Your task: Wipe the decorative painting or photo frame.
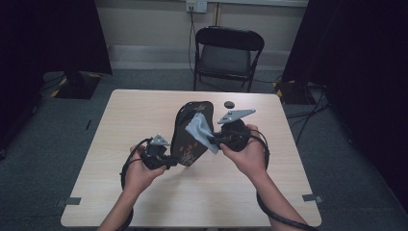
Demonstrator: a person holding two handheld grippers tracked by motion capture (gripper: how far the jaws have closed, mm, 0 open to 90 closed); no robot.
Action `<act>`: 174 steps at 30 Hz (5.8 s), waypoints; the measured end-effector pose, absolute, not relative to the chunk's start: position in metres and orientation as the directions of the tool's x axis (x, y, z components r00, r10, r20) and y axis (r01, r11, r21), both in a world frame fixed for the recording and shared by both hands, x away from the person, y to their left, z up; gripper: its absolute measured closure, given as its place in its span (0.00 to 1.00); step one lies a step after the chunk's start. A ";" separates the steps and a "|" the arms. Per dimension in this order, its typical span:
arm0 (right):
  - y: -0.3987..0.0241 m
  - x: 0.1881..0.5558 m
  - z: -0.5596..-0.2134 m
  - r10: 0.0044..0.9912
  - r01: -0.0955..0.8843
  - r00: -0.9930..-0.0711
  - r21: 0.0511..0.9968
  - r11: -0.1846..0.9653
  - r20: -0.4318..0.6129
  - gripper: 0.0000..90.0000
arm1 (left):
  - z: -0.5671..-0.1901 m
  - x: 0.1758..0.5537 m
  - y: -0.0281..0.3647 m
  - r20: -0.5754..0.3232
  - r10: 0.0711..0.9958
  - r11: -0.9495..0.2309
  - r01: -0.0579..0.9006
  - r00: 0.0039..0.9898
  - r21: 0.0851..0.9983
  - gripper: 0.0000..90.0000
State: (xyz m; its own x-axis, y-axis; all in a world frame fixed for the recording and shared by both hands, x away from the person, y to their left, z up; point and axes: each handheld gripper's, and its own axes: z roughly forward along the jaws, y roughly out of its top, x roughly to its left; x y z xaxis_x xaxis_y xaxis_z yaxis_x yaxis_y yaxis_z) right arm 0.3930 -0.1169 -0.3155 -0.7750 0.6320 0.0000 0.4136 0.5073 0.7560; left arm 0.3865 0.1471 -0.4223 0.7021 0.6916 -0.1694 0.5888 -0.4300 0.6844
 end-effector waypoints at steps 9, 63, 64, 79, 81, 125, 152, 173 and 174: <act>-0.101 0.393 -0.292 0.613 0.360 -0.789 0.783 0.507 -0.033 0.90 | -0.423 0.386 0.146 -0.171 0.692 -0.424 0.587 0.701 0.689 0.87; -0.119 0.380 -0.443 0.626 0.564 -0.773 0.566 0.601 0.104 0.90 | -0.423 0.387 0.146 -0.167 0.694 -0.428 0.587 0.701 0.687 0.87; -0.121 0.381 -0.435 0.630 0.560 -0.770 0.578 0.593 0.100 0.90 | -0.422 0.386 0.146 -0.168 0.694 -0.428 0.589 0.700 0.686 0.87; -0.120 0.392 -0.293 0.638 0.391 -0.769 0.767 0.509 -0.031 0.90 | -0.423 0.386 0.145 -0.171 0.696 -0.422 0.590 0.698 0.689 0.87; -0.113 0.392 -0.277 0.629 0.365 -0.777 0.785 0.500 -0.040 0.90 | -0.423 0.386 0.145 -0.172 0.694 -0.421 0.588 0.699 0.691 0.87; -0.087 0.386 -0.383 0.592 0.458 -0.805 0.679 0.573 0.044 0.90 | -0.423 0.387 0.147 -0.172 0.692 -0.425 0.589 0.701 0.688 0.87; -0.094 0.380 -0.458 0.604 0.542 -0.794 0.524 0.657 0.065 0.90 | -0.422 0.387 0.147 -0.177 0.704 -0.403 0.592 0.688 0.698 0.87; -0.111 0.381 -0.393 0.622 0.481 -0.782 0.673 0.562 0.040 0.90 | -0.425 0.392 0.141 -0.174 0.712 -0.391 0.590 0.680 0.706 0.87; -0.110 0.380 -0.387 0.621 0.474 -0.783 0.685 0.553 0.041 0.90 | -0.425 0.392 0.141 -0.174 0.713 -0.390 0.590 0.680 0.707 0.87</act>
